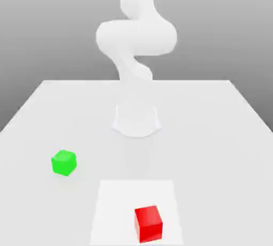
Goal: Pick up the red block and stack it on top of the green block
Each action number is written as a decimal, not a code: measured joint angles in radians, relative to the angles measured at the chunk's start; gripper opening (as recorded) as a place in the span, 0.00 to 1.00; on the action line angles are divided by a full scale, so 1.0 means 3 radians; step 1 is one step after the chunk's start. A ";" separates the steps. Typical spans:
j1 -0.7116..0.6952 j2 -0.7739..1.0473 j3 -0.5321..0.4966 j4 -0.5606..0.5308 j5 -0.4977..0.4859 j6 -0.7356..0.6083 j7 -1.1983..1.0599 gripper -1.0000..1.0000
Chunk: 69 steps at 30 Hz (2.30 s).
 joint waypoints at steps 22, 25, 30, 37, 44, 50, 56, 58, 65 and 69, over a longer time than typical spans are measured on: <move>0.0225 0.2679 -0.0066 -0.0562 0.0063 0.1071 -0.0577 0.50; 0.0227 0.3040 -0.0060 -0.0603 0.0039 0.1262 -0.0610 0.50; 0.0209 0.3591 -0.0034 -0.0535 0.0063 0.1707 -0.0637 0.00; 0.0205 0.3582 -0.0032 -0.0537 0.0055 0.1697 -0.0631 0.00; 0.0127 0.2870 -0.0144 -0.0699 -0.0151 0.1167 -0.0800 0.00; -0.0349 0.2360 -0.0428 -0.0975 -0.0653 0.0997 -0.1590 0.00; -0.0642 0.1912 -0.0689 -0.1273 -0.0953 0.0891 -0.2554 0.00; -0.0724 0.1782 -0.0807 -0.1377 -0.1022 0.0872 -0.2896 0.00; -0.0932 0.1422 -0.1296 -0.1758 -0.1204 0.0880 -0.4131 0.00; -0.0982 0.1286 -0.1608 -0.1986 -0.1267 0.0938 -0.4855 0.00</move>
